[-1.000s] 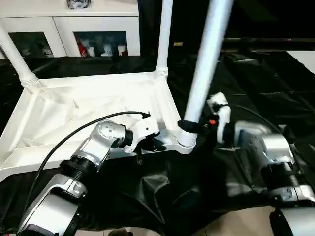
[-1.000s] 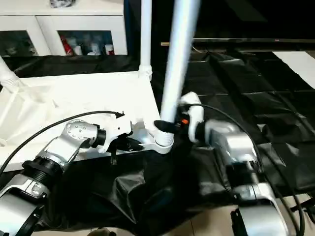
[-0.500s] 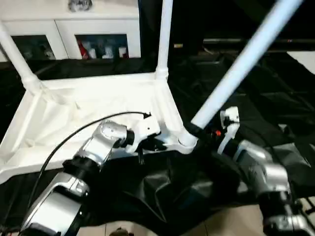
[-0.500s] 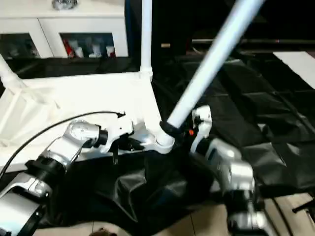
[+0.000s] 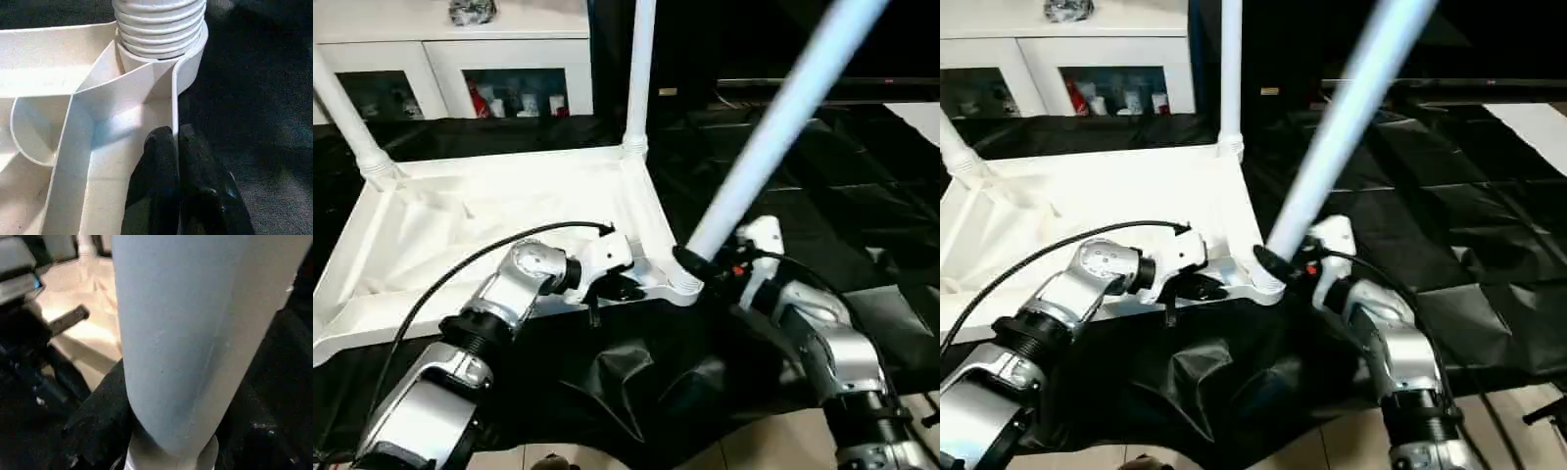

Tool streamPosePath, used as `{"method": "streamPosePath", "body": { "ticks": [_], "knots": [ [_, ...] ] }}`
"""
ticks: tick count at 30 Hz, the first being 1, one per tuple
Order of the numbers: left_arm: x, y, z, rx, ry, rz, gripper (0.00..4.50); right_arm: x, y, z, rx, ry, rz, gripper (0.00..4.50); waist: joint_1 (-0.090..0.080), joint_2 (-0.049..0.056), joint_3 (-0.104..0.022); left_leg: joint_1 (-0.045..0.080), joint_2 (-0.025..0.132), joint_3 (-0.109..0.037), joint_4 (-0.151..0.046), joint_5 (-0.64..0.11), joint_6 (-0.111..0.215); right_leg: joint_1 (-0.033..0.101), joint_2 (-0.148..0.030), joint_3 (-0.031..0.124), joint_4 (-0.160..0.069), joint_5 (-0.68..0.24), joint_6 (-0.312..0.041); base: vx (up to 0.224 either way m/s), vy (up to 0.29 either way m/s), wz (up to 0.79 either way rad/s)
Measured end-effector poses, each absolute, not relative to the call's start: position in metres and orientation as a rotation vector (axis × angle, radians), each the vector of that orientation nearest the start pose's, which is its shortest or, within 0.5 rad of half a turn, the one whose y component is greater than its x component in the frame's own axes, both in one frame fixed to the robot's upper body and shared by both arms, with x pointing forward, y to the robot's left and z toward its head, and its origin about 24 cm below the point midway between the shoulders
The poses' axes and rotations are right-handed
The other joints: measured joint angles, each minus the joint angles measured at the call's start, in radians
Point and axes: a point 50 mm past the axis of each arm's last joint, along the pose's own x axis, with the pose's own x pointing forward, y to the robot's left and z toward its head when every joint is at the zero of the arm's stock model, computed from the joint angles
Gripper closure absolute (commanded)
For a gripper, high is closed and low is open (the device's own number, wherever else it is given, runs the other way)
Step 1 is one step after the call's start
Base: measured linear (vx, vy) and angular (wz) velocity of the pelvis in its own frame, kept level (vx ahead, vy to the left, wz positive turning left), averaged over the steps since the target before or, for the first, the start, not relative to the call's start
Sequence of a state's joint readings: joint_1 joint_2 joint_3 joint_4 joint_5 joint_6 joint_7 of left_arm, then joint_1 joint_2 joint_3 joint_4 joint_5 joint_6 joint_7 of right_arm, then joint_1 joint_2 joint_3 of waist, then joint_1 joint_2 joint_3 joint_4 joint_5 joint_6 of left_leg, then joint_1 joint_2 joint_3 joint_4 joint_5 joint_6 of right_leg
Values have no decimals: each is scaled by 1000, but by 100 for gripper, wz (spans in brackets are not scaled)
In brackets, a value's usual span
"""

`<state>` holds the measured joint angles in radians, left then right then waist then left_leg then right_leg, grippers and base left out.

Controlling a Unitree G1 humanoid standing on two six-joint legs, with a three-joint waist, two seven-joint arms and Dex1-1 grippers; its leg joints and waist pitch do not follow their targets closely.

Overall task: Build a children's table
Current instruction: Insert table leg to table base

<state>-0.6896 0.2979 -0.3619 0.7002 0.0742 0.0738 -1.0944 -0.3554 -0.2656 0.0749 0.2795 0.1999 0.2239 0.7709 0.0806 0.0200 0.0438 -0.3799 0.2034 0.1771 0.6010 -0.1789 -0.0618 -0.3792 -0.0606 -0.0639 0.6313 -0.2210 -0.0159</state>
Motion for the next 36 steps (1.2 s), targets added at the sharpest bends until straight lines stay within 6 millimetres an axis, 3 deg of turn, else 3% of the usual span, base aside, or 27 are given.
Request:
{"method": "streamPosePath", "body": {
  "ticks": [13, 26, 30, 36],
  "knots": [
    [329, 107, 50, 502, 444, -1309, 450, 309, -138, 56, -108, 217, 952, 262, -15, 0, 0, 8, 0, 0, -3, 0, 0, 8, 0, 0, -3, 0, 0, 0, 0, 0],
    [324, 116, 53, 518, 436, -1374, 450, 310, -138, 59, -102, 199, 1098, 262, -22, 0, 0, 6, 0, 1, -9, 0, 0, 7, 1, -1, -10, -1, 0, 0, 0, 0],
    [326, 113, 52, 489, 452, -1322, 450, 313, -136, 57, -85, 195, 1049, 262, -22, 0, 0, 7, 0, 1, -9, 0, 0, 8, 1, 0, -10, -1, 0, 0, 0, 0],
    [339, 92, 53, 453, 477, -1171, 450, 328, -133, 53, -23, 179, 792, 262, -28, -1, 1, 8, 0, 1, -9, 0, 0, 7, 1, 0, -10, 0, -1, 0, 0, 0]
  ]
}}
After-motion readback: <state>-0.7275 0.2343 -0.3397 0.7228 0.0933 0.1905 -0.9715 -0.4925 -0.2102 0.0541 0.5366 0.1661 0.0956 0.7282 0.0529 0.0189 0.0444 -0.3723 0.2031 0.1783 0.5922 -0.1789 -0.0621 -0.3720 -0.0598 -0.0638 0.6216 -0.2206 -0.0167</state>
